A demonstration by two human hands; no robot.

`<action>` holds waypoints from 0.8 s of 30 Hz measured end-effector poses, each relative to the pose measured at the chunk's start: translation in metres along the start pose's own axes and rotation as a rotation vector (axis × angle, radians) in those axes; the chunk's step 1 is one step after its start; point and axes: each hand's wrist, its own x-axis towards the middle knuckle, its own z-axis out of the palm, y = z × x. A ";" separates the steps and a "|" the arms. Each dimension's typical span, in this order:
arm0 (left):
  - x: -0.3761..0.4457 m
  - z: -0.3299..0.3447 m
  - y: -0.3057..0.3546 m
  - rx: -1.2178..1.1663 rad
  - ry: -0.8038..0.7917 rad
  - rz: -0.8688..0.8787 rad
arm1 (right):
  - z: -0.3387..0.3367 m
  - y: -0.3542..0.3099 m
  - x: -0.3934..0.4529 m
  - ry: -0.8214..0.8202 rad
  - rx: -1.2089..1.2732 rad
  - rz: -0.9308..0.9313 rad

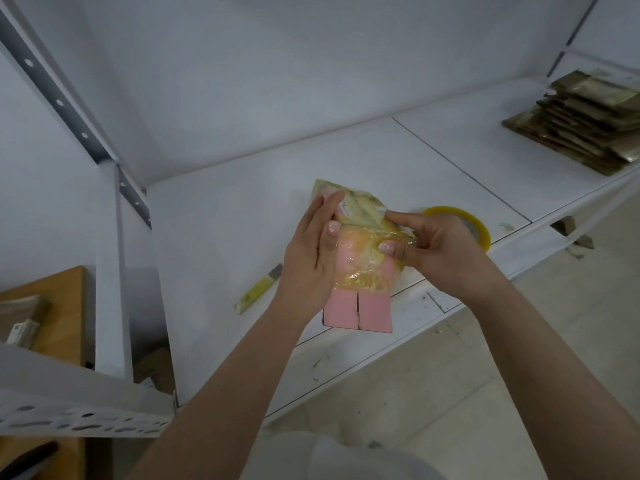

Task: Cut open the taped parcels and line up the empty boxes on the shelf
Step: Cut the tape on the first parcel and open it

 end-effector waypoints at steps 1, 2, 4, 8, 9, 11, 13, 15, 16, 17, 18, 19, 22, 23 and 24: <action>0.000 0.001 0.001 0.005 -0.006 -0.004 | 0.000 0.000 -0.001 0.001 0.005 0.003; -0.001 0.003 0.001 0.012 -0.013 -0.006 | -0.001 0.000 -0.001 0.002 0.001 0.004; -0.002 0.005 0.003 0.020 -0.027 -0.004 | -0.001 0.001 -0.001 0.007 -0.013 0.010; -0.003 0.010 0.006 0.073 0.006 0.036 | 0.003 -0.004 -0.003 0.014 -0.016 0.002; -0.002 0.011 0.008 0.108 0.022 0.038 | 0.003 -0.006 -0.003 0.015 -0.018 -0.010; -0.001 0.011 0.009 0.181 0.034 0.034 | 0.003 -0.010 -0.003 0.015 -0.014 -0.024; 0.000 0.010 0.009 0.218 0.009 0.049 | 0.003 -0.011 -0.003 0.014 -0.014 -0.021; 0.000 0.010 0.008 0.243 -0.031 0.068 | 0.002 -0.011 -0.003 0.011 -0.010 -0.019; 0.001 0.010 0.008 0.263 -0.039 0.068 | 0.002 -0.011 -0.003 0.009 -0.013 -0.024; 0.002 0.010 0.008 0.277 -0.031 0.060 | 0.002 -0.012 -0.003 0.013 -0.023 -0.029; 0.003 0.010 0.009 0.276 -0.009 0.046 | 0.003 -0.011 -0.002 0.025 -0.035 -0.022; 0.004 0.009 0.010 0.259 0.028 0.027 | 0.004 -0.010 -0.002 0.043 -0.036 0.005; 0.007 0.005 0.012 0.221 0.139 -0.006 | 0.005 -0.009 -0.002 0.155 0.039 0.105; 0.008 0.004 0.013 0.236 0.164 -0.006 | 0.005 -0.010 -0.002 0.197 0.016 0.115; 0.008 0.003 0.013 0.249 0.183 -0.005 | 0.005 -0.012 -0.002 0.225 -0.031 0.117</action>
